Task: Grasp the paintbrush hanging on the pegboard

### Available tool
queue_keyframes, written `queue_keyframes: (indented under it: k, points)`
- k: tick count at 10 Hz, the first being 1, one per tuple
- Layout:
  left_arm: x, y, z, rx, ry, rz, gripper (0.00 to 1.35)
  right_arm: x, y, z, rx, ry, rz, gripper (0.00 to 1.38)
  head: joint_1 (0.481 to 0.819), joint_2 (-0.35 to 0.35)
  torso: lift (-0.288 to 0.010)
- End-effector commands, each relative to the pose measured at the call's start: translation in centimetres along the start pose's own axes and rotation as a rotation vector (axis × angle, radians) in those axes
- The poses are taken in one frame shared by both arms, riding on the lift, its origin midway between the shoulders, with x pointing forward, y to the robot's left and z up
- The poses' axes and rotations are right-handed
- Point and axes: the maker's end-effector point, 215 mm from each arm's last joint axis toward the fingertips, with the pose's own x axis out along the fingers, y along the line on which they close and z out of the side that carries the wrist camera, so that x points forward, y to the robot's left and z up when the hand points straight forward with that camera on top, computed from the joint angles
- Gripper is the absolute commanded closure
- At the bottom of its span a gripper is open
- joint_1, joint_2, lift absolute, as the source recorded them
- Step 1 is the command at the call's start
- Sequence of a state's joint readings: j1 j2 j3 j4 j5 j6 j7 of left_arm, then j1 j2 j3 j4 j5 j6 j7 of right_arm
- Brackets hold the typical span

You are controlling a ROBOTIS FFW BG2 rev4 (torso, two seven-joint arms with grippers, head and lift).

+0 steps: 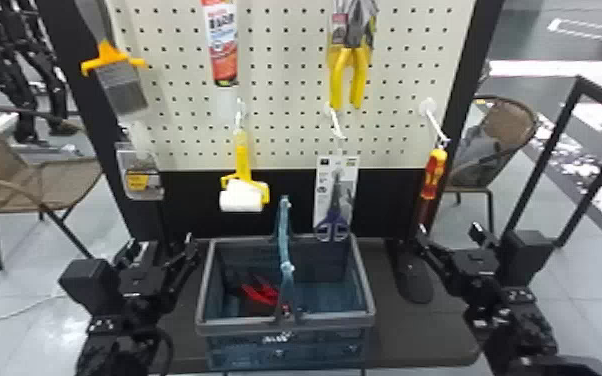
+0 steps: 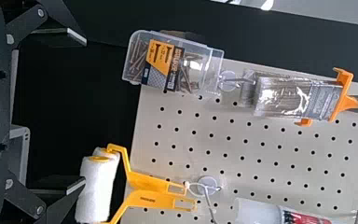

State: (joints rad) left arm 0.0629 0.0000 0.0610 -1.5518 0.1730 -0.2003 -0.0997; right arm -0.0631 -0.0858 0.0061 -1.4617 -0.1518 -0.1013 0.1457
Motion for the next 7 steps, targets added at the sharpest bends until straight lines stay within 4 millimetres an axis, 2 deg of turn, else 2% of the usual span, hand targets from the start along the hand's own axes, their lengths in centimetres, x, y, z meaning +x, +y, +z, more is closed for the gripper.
queue_keyframes:
  k: [1, 7]
  points:
    - [-0.01, -0.04, -0.05, -0.003, 0.000, 0.001, 0.24, -0.01, 0.00, 0.00, 0.000, 0.000, 0.000, 0.22, 0.549, 0.000, -0.100]
    - [-0.01, -0.47, 0.06, -0.014, 0.007, -0.006, 0.24, -0.18, -0.08, -0.06, 0.007, -0.003, -0.001, 0.22, 0.549, 0.000, -0.100]
